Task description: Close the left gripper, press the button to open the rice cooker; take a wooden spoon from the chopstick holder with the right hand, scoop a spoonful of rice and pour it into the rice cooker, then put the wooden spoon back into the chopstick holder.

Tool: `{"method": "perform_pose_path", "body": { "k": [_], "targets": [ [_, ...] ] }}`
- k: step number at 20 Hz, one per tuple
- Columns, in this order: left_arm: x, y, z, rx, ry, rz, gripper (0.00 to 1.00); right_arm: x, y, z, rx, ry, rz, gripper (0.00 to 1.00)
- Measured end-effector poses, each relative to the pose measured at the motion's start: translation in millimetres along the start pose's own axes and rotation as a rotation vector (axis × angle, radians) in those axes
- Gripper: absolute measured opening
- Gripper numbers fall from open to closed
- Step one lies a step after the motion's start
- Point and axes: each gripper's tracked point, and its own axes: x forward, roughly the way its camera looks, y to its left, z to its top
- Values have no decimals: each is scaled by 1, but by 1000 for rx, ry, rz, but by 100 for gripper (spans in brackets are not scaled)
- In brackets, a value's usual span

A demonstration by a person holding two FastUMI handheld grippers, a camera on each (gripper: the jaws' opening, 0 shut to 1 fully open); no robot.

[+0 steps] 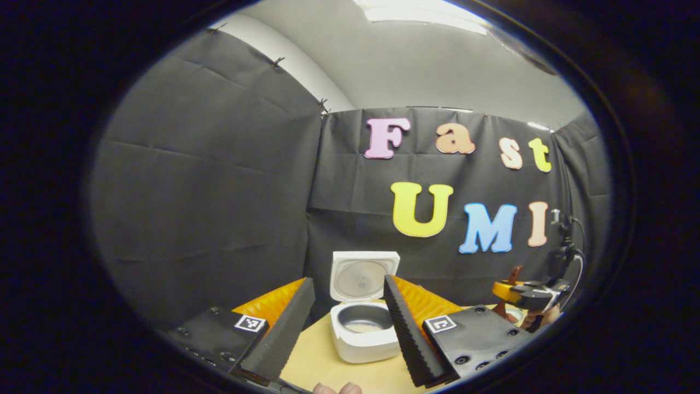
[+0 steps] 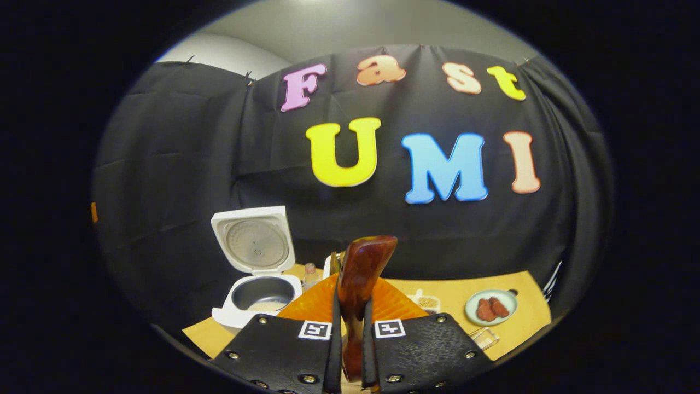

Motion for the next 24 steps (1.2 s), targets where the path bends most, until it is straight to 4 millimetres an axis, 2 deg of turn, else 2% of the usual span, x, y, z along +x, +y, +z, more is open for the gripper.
{"method": "perform_pose_path", "body": {
  "k": [3,4,7,10,11,12,15,17,19,21,22,24],
  "targets": [
    [-12,26,-10,-1,39,77,84,44,-6,-95,81,212,48,14],
    [-16,33,-13,2,48,101,84,56,-10,-115,80,249,45,14],
    [-28,45,-26,24,78,151,84,89,-18,-145,43,312,4,15],
    [-34,47,-41,5,112,182,84,116,-23,-148,-18,279,-80,14],
    [-36,47,-41,-9,113,192,84,118,-20,-154,-36,286,-105,15],
    [-39,48,-41,-18,112,200,90,121,-10,-162,-35,303,-92,15],
    [-47,52,-45,-21,118,215,90,120,32,-195,45,392,2,15],
    [-51,54,-46,-28,122,217,90,110,42,-199,47,419,39,15],
    [-52,53,-48,-41,128,216,90,97,44,-202,78,456,88,15],
    [-49,48,-48,-58,125,207,90,84,37,-208,159,495,117,14],
    [-49,45,-49,-62,125,200,84,80,32,-210,220,517,123,15],
    [-45,37,-46,-63,121,179,84,74,22,-213,397,558,106,15]
  ]
}}
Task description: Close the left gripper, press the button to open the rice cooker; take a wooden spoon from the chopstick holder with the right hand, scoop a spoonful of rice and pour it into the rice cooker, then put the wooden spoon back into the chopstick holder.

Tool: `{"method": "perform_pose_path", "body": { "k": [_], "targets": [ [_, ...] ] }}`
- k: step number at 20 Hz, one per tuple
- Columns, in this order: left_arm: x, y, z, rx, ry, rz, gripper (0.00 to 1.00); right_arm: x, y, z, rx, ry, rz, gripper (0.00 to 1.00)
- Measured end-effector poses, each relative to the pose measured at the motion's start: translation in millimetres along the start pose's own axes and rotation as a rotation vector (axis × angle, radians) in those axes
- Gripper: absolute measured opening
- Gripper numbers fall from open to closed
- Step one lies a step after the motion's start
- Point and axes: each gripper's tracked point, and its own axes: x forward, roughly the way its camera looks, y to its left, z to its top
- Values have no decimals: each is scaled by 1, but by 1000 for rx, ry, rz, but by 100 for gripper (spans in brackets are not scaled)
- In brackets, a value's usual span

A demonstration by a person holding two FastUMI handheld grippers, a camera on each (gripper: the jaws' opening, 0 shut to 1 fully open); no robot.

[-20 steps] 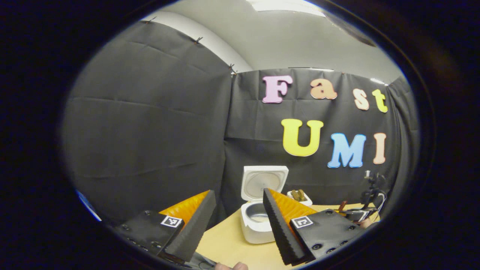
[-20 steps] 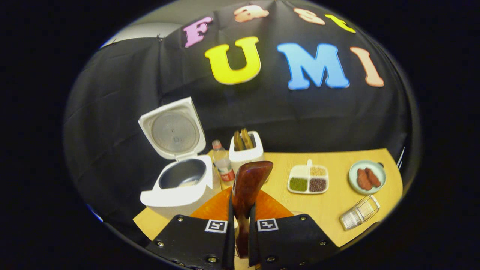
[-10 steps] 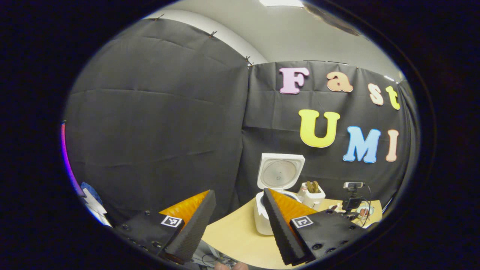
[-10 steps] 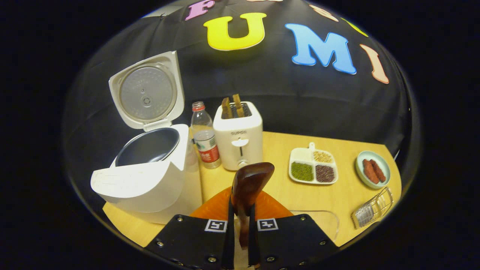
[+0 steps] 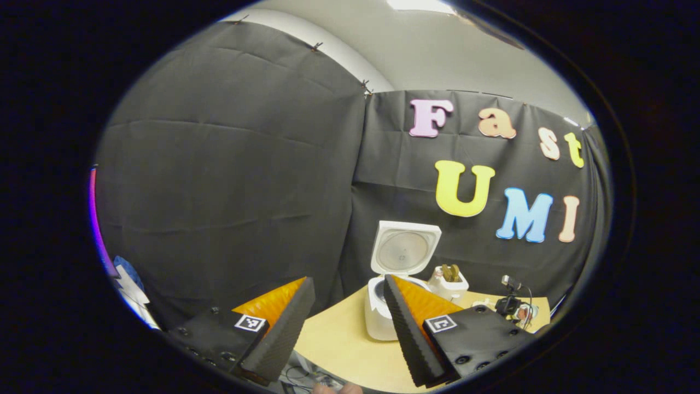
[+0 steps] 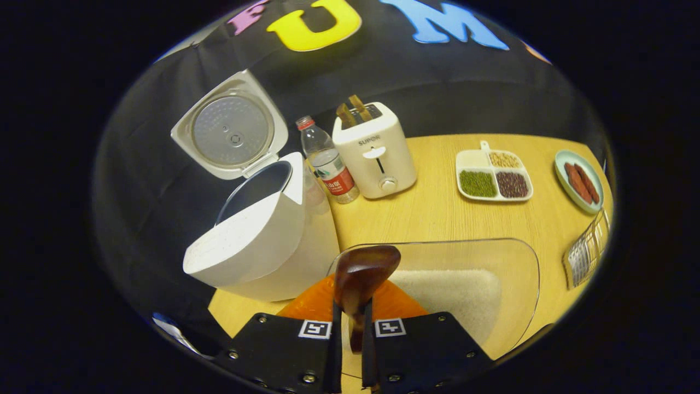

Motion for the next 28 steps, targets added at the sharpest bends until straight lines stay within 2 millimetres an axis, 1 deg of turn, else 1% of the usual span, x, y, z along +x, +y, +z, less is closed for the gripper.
{"method": "perform_pose_path", "body": {
  "k": [2,4,5,9,10,12,15,16,18,19,20,22,23,24,25,26,28],
  "targets": [
    [0,-7,6,13,-5,-17,84,-8,-12,2,167,-6,25,15],
    [-1,-14,10,23,-9,-29,84,-17,-17,2,260,-15,63,14],
    [-2,-17,13,24,-12,-33,84,-24,-19,5,290,-25,83,15],
    [-8,-26,16,40,-11,-50,84,-46,-30,27,386,-90,154,15],
    [-8,-28,17,46,-13,-52,90,-49,-36,32,387,-110,157,15],
    [-11,-30,20,62,-12,-55,90,-58,-48,42,404,-140,170,15],
    [-12,-36,24,86,-14,-66,90,-76,-53,59,453,-185,207,15],
    [-12,-38,26,88,-17,-70,84,-84,-49,65,465,-198,225,14],
    [-10,-44,27,78,-21,-78,84,-95,-39,78,478,-215,268,15],
    [-10,-44,27,73,-21,-77,90,-101,-27,82,474,-223,287,15],
    [-10,-44,26,67,-22,-76,84,-108,-19,90,470,-234,306,15],
    [-12,-42,28,66,-31,-68,84,-117,3,105,476,-248,356,15],
    [-12,-40,30,71,-34,-63,84,-121,17,114,489,-251,390,14],
    [-15,-37,31,73,-37,-57,90,-124,32,125,507,-253,426,14],
    [-16,-34,32,71,-39,-49,90,-125,48,135,521,-256,459,14],
    [-16,-31,33,68,-39,-39,84,-123,64,145,521,-259,487,14],
    [-19,-24,31,61,-37,-20,84,-107,100,161,474,-265,514,15]
  ]
}}
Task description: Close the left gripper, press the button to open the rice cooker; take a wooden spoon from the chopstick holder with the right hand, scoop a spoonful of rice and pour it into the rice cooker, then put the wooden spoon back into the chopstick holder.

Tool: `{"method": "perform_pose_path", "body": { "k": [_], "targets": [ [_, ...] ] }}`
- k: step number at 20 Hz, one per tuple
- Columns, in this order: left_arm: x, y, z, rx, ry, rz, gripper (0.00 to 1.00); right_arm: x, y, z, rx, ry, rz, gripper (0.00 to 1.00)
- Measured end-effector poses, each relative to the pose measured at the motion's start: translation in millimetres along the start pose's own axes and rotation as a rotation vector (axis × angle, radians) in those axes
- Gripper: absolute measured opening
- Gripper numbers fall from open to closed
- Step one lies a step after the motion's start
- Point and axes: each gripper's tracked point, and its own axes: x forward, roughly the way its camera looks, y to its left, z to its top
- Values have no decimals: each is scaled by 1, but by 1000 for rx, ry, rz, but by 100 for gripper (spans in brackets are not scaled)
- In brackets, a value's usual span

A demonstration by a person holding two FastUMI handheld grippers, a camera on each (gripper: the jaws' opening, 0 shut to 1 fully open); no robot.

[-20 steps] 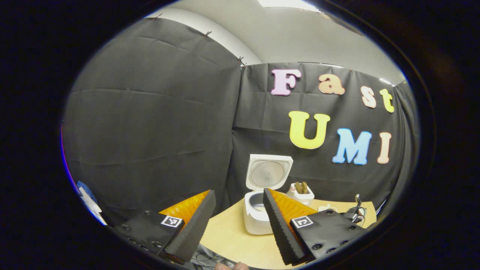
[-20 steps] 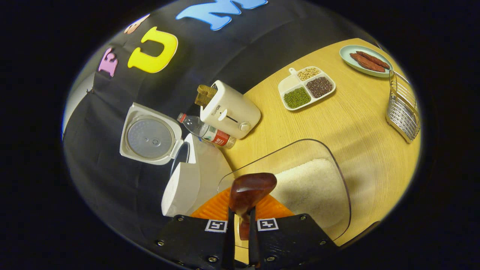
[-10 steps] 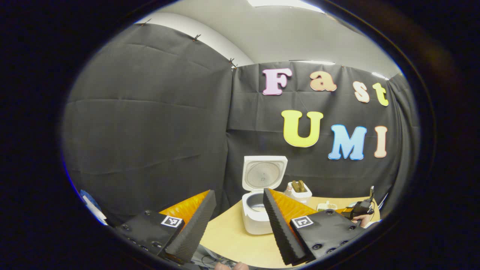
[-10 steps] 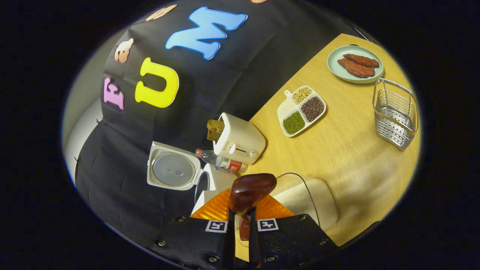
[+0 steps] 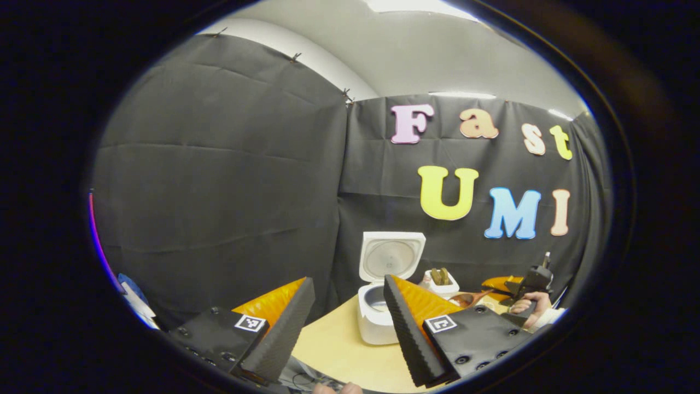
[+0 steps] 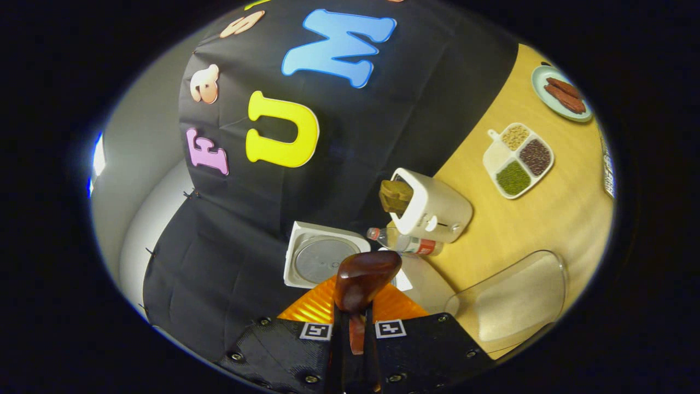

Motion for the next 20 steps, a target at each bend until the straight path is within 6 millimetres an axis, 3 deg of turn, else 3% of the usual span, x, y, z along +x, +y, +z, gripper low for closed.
{"method": "perform_pose_path", "body": {
  "k": [5,8,12,15,20],
  "targets": [
    [-7,16,-2,3,6,44,84,94,41,-29,-181,59,3,14],
    [-12,31,-4,3,10,90,84,150,41,-50,-344,102,-42,15],
    [-22,60,-6,-3,16,167,84,212,34,-82,-725,147,-107,14],
    [-25,72,-11,10,33,217,84,232,33,-112,-1016,202,-117,15],
    [-31,101,-9,0,25,277,84,233,36,-133,-1386,234,-113,14]
  ]
}}
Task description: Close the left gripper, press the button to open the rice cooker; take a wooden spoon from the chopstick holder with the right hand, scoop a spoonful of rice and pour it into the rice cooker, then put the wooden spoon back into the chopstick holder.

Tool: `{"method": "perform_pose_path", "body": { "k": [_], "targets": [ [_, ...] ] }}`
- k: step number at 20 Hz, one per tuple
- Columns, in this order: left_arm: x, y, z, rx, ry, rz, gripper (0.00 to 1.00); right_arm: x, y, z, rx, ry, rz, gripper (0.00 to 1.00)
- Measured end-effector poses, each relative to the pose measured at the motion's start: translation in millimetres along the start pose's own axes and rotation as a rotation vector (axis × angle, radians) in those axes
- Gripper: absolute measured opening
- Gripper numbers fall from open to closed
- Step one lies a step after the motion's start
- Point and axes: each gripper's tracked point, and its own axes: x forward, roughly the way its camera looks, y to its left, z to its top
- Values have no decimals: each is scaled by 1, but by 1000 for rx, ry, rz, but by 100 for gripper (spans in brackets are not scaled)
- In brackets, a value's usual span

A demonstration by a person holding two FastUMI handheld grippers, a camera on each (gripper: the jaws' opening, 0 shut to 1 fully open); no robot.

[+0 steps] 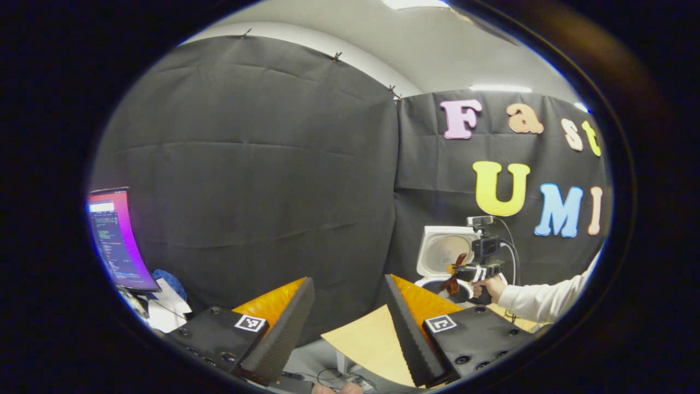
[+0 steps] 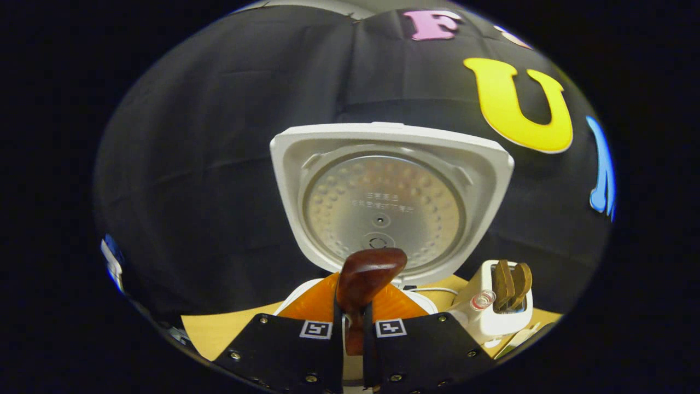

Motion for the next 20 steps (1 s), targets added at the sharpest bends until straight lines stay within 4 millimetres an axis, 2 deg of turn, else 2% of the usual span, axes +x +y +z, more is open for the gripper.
{"method": "perform_pose_path", "body": {
  "k": [2,3,4,7,8,10,13,16,18,20],
  "targets": [
    [1,5,0,-3,-3,9,84,-7,5,6,-166,-16,-34,15],
    [3,5,2,-2,-5,11,84,-11,13,7,-250,-31,-48,15],
    [3,6,3,-2,-7,12,90,-14,18,8,-314,-46,-52,14],
    [6,1,5,-11,-6,-2,90,-25,15,2,-354,-52,-58,15],
    [4,-1,7,-13,-14,-10,90,-35,11,5,-303,-59,-53,14],
    [1,-8,15,-7,-35,-33,84,-63,4,16,-137,-60,-19,15],
    [-7,-18,23,-20,-62,-84,84,-105,-15,38,92,-79,33,14],
    [-24,-28,36,-57,-96,-156,84,-164,-30,59,347,-111,94,14],
    [-39,-34,41,-64,-123,-214,84,-195,-55,66,511,-134,99,14],
    [-54,-40,36,-65,-121,-272,84,-228,-76,62,637,-160,83,14]
  ]
}}
